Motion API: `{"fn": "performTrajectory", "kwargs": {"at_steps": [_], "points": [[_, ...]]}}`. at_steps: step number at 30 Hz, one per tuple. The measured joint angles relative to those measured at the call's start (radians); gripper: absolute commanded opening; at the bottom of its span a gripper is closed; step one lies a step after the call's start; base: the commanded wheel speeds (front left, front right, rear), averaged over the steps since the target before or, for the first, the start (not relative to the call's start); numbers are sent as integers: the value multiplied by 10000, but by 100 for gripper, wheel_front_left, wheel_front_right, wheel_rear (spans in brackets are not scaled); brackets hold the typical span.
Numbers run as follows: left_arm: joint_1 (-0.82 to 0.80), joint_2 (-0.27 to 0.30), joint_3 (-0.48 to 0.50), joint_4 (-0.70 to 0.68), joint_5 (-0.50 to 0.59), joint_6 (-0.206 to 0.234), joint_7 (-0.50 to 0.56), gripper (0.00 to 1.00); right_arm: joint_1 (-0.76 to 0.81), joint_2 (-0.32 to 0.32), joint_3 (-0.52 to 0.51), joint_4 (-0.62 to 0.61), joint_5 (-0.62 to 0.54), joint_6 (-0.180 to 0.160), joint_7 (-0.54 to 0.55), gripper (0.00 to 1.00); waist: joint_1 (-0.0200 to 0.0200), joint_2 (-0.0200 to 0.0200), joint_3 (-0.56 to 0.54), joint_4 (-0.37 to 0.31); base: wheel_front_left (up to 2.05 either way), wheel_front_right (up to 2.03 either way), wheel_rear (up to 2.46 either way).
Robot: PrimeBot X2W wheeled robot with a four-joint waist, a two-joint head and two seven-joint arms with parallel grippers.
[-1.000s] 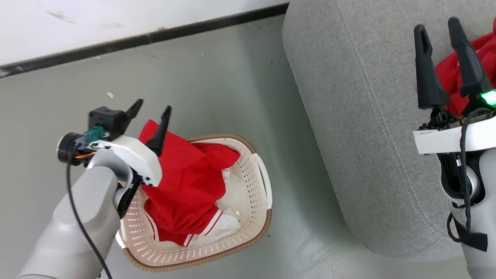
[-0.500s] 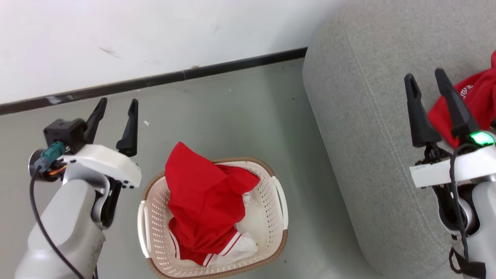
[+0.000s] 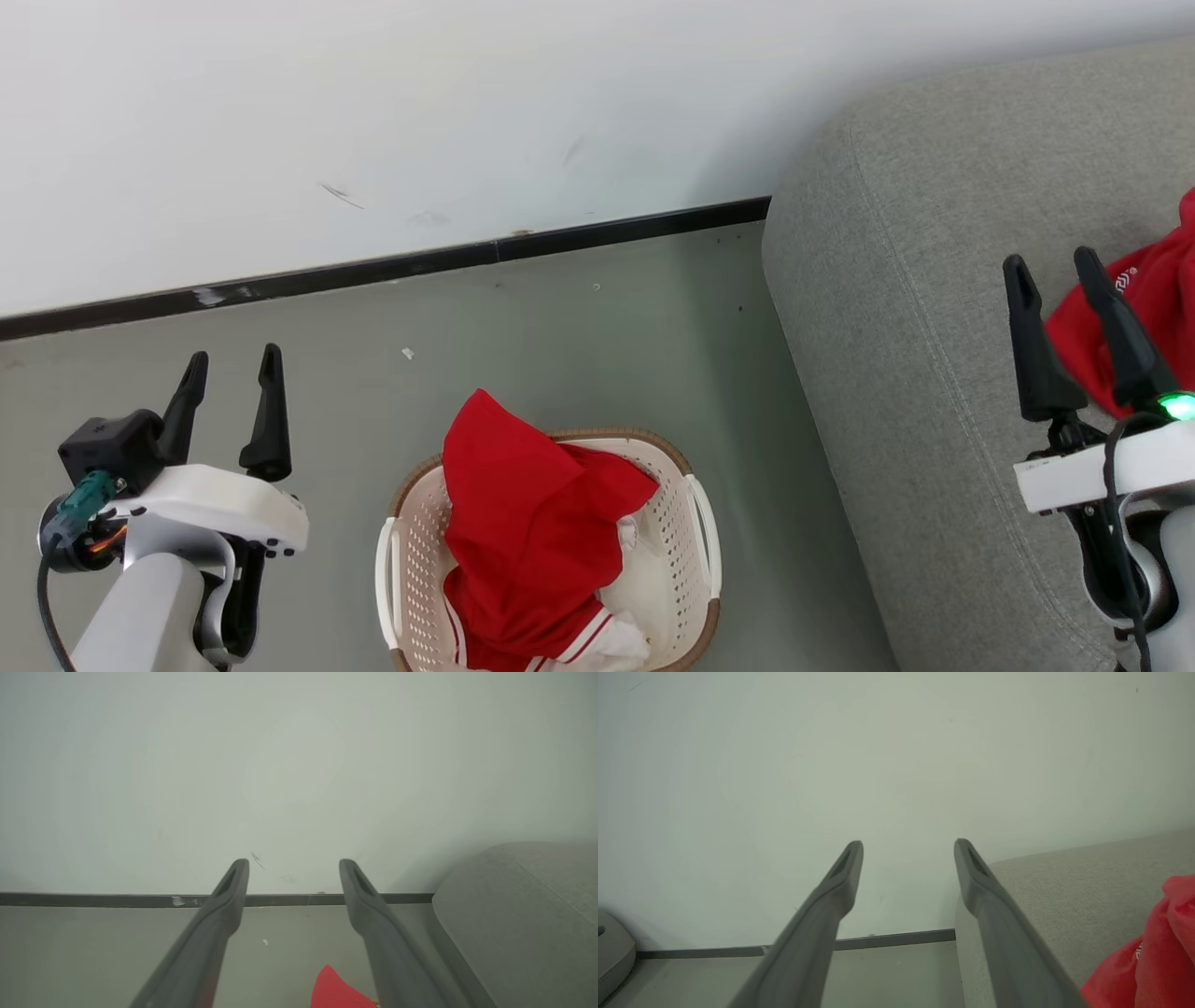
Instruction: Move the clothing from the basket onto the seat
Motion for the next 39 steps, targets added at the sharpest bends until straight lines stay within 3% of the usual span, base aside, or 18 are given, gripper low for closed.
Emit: {"fn": "performTrajectory", "kwargs": {"at_steps": [22,39], "points": [[1843,-171,-6,-1386,201,203,0,100,1239,-169,-73,255,-251,-2,0,100,0,0,-1067,369,0,0,0],[2439,-121,-92,-2290,226,508,17,100,1428,-178,-84,-29,-249,-2,0,100,-1,0,-1064,380,0,0,0]]}}
